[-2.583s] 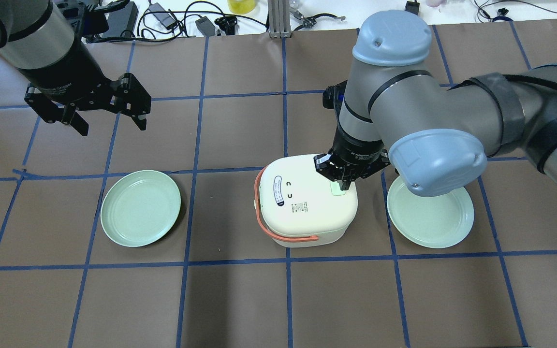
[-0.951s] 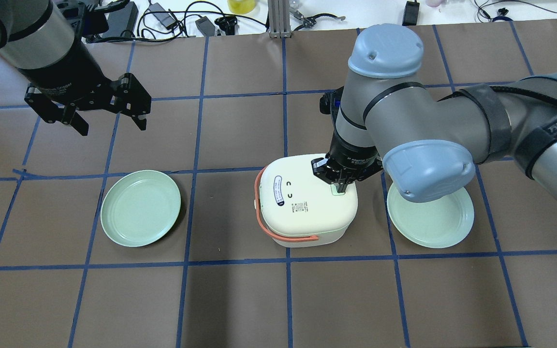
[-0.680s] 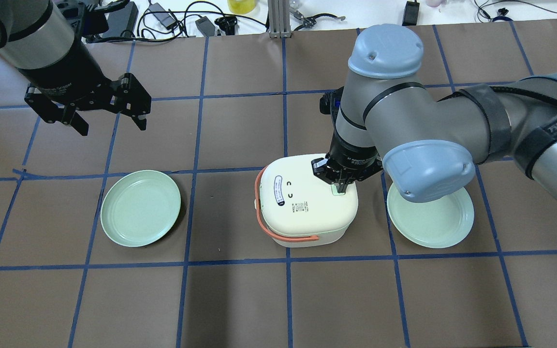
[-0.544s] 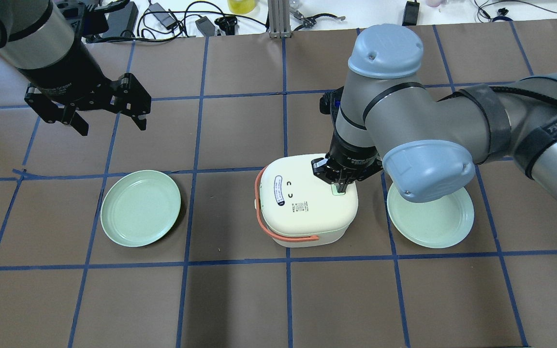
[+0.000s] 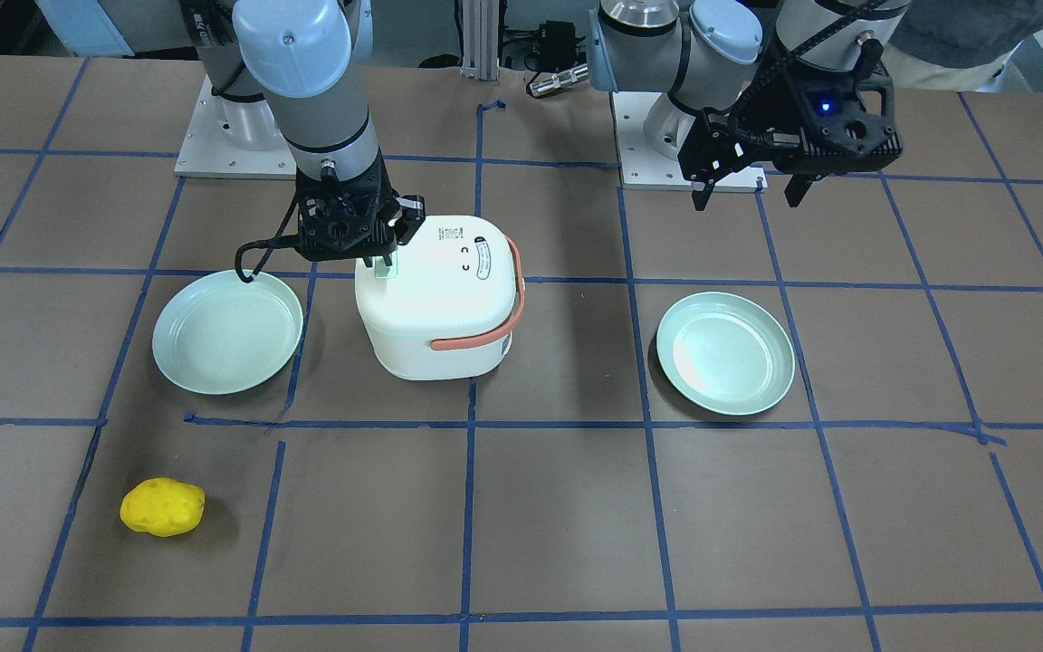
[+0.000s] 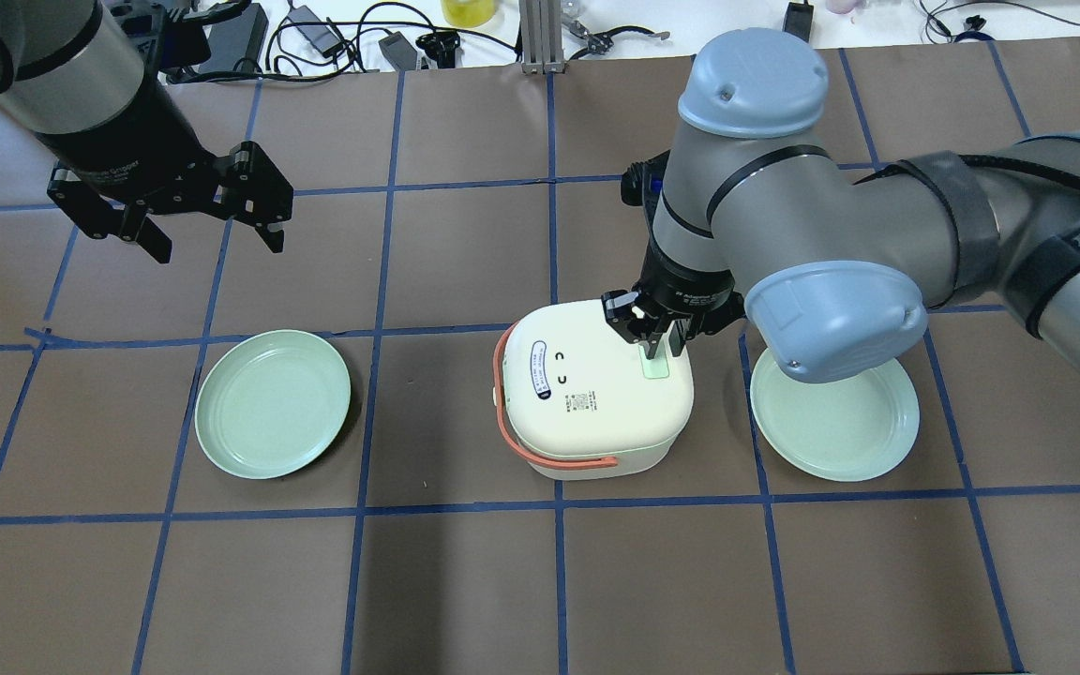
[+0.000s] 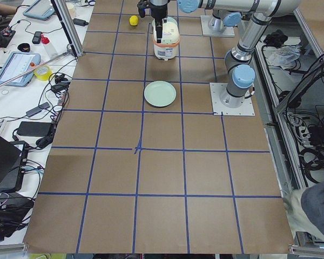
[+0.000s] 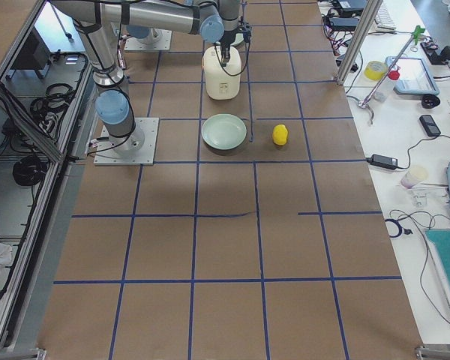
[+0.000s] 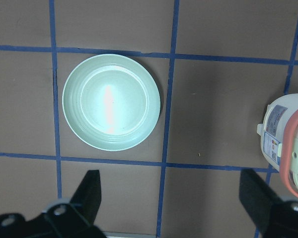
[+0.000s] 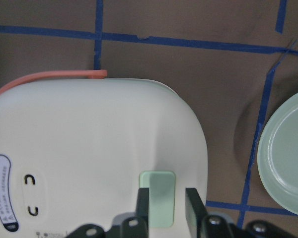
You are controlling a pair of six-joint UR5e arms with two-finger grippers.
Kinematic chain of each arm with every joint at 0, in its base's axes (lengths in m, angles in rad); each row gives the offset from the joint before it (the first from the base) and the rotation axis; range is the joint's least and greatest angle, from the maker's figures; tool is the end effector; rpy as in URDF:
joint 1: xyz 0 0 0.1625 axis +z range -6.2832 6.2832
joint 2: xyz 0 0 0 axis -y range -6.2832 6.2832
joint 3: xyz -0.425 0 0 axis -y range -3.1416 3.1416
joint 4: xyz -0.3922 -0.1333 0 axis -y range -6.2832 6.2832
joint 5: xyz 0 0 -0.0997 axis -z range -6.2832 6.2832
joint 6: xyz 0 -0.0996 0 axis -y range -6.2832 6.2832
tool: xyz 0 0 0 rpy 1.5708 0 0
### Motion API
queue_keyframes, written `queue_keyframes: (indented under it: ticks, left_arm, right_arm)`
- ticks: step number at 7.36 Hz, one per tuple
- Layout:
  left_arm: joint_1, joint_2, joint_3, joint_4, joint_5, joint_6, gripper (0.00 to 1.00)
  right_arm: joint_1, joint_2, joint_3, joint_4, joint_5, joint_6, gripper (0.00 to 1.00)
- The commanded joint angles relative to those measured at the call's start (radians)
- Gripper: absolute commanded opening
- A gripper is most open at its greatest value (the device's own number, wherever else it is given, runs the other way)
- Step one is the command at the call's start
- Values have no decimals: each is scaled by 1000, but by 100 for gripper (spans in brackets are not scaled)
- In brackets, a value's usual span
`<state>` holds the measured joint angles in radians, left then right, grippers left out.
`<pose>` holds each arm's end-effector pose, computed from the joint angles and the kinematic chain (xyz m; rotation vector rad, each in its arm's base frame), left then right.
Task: Press rice cooker button
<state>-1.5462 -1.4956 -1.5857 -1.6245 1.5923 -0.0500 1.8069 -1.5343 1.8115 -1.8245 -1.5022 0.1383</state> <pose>-0.1198 -0.4630 0.5110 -0.1165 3.1180 -0.0107 0.2509 -0.4437 0.3782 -0.1492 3.0745 0.0552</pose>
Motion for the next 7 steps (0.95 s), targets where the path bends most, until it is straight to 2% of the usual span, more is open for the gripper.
queue_keyframes:
  ticks: [1,2,3,5,7]
  left_arm:
    - [0,0,0,0,0,-1,100]
    - [0,0,0,0,0,1,100]
    - [0,0,0,0,0,1,100]
    - [0,0,0,0,0,-1,100]
    - [0,0,0,0,0,1,100]
  right_arm:
    - [-30,0,-87,49,-4,-3,100]
    - [-25,2,-83,66,-6,7,56]
    - [-24,2,-67,73,6,11,1]
    - [-14,0,-14,62,13,14,0]
    - [-6,2,-9,60,14,14,0]
